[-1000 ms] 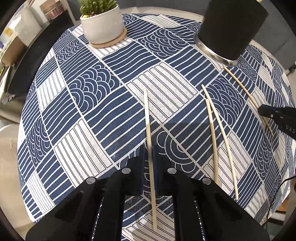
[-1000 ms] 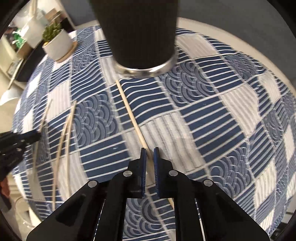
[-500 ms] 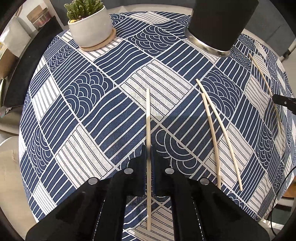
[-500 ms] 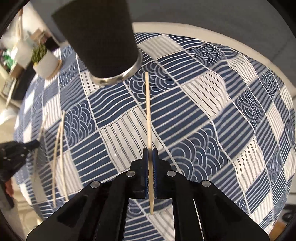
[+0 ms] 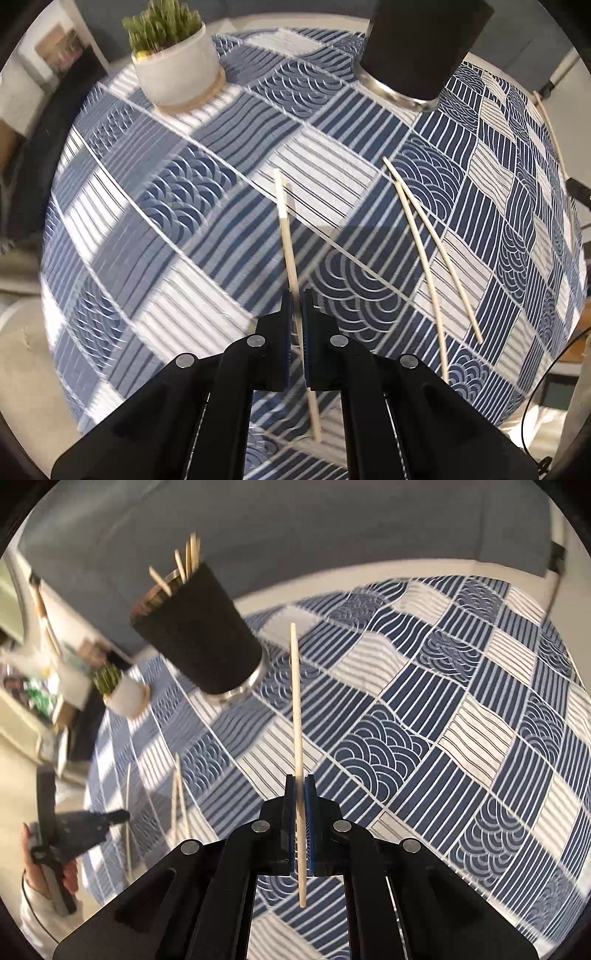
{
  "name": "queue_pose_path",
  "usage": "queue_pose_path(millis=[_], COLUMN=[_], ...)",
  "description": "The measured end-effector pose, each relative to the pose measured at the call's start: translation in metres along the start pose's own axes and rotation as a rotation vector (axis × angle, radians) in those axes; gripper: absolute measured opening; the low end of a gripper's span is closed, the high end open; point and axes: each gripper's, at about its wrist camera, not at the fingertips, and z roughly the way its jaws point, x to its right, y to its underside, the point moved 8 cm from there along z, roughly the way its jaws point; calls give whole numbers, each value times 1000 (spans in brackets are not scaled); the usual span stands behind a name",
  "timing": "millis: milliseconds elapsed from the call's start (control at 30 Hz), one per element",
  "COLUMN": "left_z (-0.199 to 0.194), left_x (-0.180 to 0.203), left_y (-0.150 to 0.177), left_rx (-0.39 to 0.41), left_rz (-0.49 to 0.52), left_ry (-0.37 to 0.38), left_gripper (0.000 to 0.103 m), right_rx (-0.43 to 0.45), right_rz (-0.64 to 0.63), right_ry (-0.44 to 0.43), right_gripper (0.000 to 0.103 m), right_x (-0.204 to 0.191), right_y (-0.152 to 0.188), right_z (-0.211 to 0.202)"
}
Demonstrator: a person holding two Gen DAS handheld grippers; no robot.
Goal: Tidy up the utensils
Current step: 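Lift both held sticks upright and carry them over the black cup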
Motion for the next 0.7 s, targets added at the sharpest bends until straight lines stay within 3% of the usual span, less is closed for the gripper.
queue_pose_path(millis=[133, 233, 333, 433, 533, 700], left_z=[-14, -16, -26, -42, -58, -100], left_x=[-20, -10, -3, 2, 0, -5], left_y=[-15, -10, -9, -19, -33, -65], left_rx=[45, 47, 55, 101, 145, 264], left_rz=[16, 30, 41, 42, 60, 40], left_ry=[5, 19, 99, 100, 70, 83], left_gripper=[5, 5, 5, 5, 5, 5], right_rx=[49, 70, 89, 117, 153, 242], right_rz=[-5, 11, 15, 19, -5, -40], right_ry=[15, 4, -15, -35, -5, 48], right_gripper=[4, 4, 4, 4, 4, 4], right_x=[-12, -17, -27, -37, -44, -58], right_y=[-3, -4, -5, -10, -18, -43], right_z=[-15, -23, -30, -40, -51, -76])
